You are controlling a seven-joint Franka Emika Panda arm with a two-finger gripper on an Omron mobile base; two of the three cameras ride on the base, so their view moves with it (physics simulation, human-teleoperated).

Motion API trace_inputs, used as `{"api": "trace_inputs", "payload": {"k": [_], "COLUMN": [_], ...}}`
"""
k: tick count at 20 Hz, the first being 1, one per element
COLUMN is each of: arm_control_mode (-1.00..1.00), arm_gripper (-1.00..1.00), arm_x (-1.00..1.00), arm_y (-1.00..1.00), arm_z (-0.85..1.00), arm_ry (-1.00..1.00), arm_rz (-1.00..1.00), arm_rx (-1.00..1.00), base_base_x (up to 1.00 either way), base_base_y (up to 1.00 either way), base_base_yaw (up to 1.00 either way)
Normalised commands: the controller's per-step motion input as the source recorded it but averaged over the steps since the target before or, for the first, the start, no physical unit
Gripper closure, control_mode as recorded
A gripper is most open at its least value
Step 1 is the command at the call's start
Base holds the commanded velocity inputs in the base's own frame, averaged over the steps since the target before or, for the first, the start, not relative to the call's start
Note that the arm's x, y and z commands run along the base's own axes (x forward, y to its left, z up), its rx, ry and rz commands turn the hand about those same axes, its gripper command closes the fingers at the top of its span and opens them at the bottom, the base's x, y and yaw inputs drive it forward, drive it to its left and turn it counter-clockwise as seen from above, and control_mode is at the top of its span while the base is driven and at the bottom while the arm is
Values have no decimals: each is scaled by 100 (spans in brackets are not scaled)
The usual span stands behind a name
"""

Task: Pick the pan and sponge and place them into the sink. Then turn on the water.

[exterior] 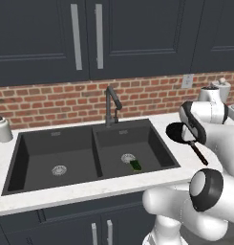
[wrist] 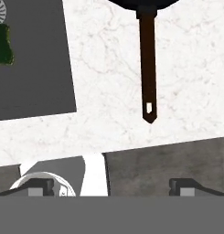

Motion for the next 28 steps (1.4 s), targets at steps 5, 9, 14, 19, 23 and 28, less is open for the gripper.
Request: {"api": "trace_inputs", "payload": {"k": [5,9,14,19,23,28], "arm_control_mode": [-100,-100,-100,-100,-100,-100], "arm_gripper": [-100,-100,-100,-100,-100,-100], "arm_x": [21,24,27,32,31,32], "arm_y": [-31,-24,-19,-7,-13,-17], "arm_z": [-32,-33,-36,-31,-25,-21], "arm_ry": [5,2,3,3,1,0], "arm_rz": [0,0,0,0,0,0], "arm_rx": [0,0,1,1,4,7], "base_base_x": [0,0,0,0,0,0], "base_base_y": [0,0,0,0,0,0], "base_base_yaw": [0,0,0,0,0,0]}}
